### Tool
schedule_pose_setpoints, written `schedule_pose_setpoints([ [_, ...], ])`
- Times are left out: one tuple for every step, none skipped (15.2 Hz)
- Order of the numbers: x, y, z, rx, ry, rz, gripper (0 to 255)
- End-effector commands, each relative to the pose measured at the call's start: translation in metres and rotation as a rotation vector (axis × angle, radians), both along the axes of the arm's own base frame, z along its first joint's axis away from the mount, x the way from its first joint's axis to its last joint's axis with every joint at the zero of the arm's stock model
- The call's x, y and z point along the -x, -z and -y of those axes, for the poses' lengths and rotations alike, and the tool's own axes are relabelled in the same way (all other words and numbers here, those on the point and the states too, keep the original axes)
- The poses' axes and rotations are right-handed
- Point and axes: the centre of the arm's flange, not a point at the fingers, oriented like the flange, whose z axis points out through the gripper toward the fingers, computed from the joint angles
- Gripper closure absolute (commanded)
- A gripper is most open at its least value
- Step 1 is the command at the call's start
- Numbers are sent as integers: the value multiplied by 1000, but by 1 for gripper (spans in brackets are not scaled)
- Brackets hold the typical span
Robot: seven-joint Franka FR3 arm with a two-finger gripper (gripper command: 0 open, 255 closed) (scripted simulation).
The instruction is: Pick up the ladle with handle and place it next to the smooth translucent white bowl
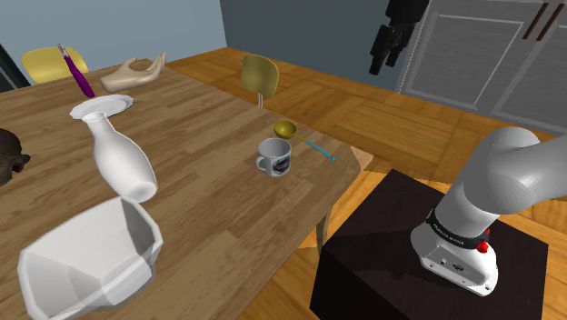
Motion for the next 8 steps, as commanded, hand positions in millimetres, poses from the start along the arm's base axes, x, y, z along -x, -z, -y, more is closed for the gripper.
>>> schedule_pose_setpoints([
  [0, 0, 0, 0, 0, 0, 0],
  [-9, 9, -5, 8, -1, -1, 0],
  [-17, 19, -10, 17, -2, -2, 0],
  [-25, 28, -15, 25, -4, -2, 0],
  [-34, 38, -20, 34, -5, -3, 0],
  [-42, 48, -24, 42, -6, -4, 0],
  [-51, 57, -29, 50, -7, -5, 0],
  [-59, 67, -34, 59, -8, -6, 0],
])
